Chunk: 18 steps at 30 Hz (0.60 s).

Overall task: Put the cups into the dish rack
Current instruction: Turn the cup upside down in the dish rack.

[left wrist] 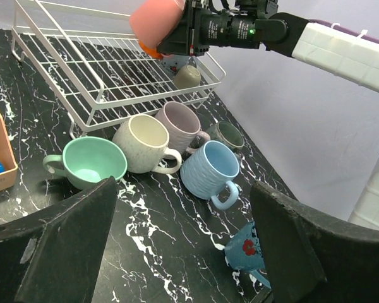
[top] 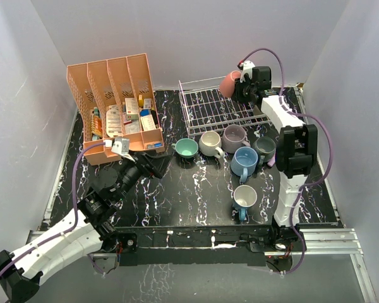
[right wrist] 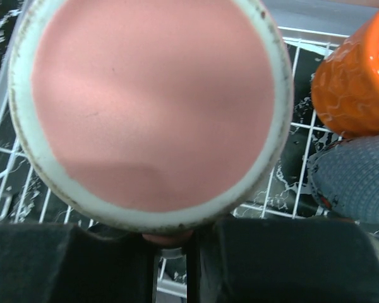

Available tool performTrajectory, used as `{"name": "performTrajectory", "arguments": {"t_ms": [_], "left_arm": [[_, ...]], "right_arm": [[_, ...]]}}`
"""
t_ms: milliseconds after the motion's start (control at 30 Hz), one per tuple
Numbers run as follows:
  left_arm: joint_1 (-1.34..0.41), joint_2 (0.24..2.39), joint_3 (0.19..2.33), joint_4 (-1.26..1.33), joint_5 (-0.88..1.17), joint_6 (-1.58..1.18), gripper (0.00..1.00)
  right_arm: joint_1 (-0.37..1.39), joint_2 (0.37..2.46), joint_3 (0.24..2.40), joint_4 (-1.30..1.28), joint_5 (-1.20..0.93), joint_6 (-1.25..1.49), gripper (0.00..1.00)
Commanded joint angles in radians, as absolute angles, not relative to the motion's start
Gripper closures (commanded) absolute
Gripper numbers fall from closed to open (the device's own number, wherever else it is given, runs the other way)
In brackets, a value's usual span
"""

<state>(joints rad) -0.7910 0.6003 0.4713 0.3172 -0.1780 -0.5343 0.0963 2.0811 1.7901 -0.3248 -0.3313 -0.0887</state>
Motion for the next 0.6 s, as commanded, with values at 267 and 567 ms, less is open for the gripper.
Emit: {"name": "performTrajectory", "arguments": {"t_ms": [267,567], "left_arm": [[-0.787,0.598,0.519,0.286,-0.208,-0.540,0.16],[-0.787,0.598,0.505,0.285,-0.215,-0.560,0.16]], "right_arm": [[0.095,2.182,1.948,-0.086,-0.164,-0.090,0.92],[0.098,2.251,1.990,-0.032,-0.088,-0.095,0.89]]}}
